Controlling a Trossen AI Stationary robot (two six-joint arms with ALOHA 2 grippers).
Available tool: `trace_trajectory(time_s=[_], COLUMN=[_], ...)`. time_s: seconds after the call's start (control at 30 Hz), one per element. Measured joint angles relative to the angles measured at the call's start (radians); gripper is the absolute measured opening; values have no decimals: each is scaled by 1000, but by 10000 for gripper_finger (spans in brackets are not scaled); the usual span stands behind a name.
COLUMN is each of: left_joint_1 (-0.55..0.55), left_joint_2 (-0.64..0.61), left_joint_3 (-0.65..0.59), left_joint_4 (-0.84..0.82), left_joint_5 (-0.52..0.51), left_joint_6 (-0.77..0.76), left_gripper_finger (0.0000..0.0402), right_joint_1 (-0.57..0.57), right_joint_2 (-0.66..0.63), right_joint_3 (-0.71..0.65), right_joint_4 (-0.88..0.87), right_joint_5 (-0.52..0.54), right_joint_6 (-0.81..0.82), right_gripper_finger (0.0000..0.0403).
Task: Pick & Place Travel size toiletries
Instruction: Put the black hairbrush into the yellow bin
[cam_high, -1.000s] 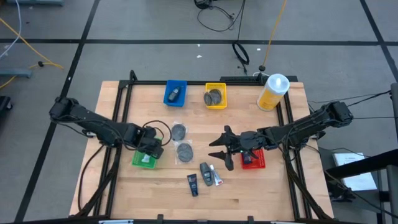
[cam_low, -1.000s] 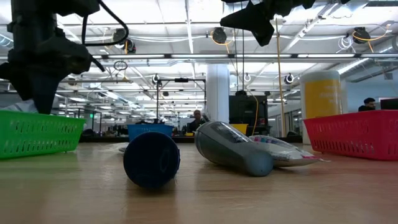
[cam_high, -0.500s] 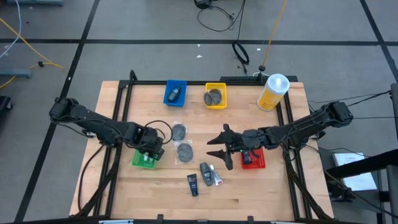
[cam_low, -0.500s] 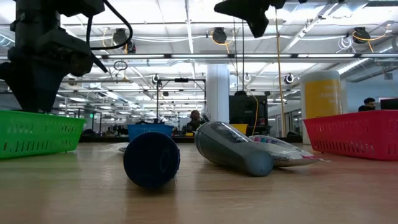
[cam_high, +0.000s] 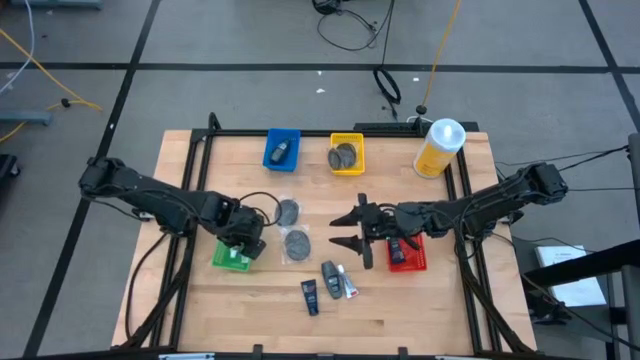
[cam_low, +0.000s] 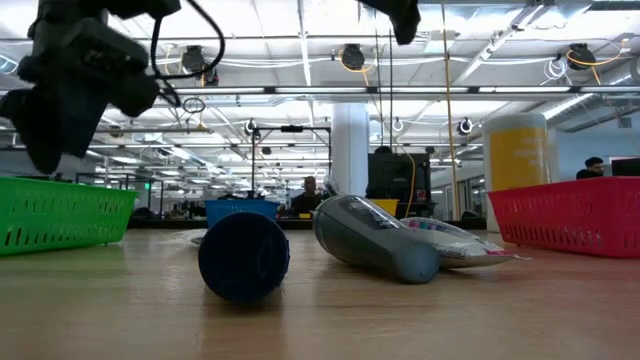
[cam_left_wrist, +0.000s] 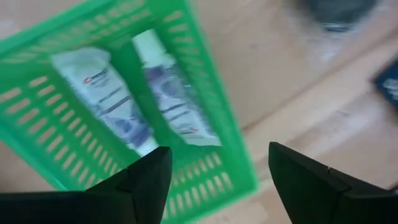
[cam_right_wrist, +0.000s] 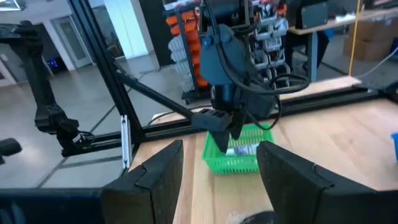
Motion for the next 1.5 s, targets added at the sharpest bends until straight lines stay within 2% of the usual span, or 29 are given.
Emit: trace_trajectory(time_s=[0.13, 0.27, 0.47, 0.6, 0.67, 0.87, 1.17, 1.33, 1.5], left_joint_1=[0, 0, -30, -66, -90, -176, -231, -231, -215], left_joint_2=[0, 0, 0, -32, -56, -78, 1, 76, 178], left_joint_3=[82, 195, 381, 448, 452, 417, 339, 306, 297], left_joint_4=[-10, -16, -14, -11, 5, -1, 19, 103, 161], left_joint_5=[-23, -89, -197, -212, -238, -403, -410, -410, -411], left_joint_6=[62, 142, 303, 323, 314, 223, 167, 304, 564], left_gripper_finger=[245, 234, 224, 224, 224, 216, 200, 192, 194], right_joint_1=[-6, -22, -51, -62, -73, -102, -132, -155, -188], right_joint_2=[15, 54, 136, 176, 201, 303, 406, 355, 221], right_joint_3=[48, 101, 154, 157, 157, 157, 157, 156, 157], right_joint_4=[-8, -20, -113, -160, -170, -183, -189, -313, -481], right_joint_5=[0, 0, -14, -29, -29, -80, -82, -82, -79], right_joint_6=[-55, -91, -48, -25, -8, 21, 91, 78, 76], right_gripper_finger=[196, 196, 196, 196, 196, 197, 197, 197, 197])
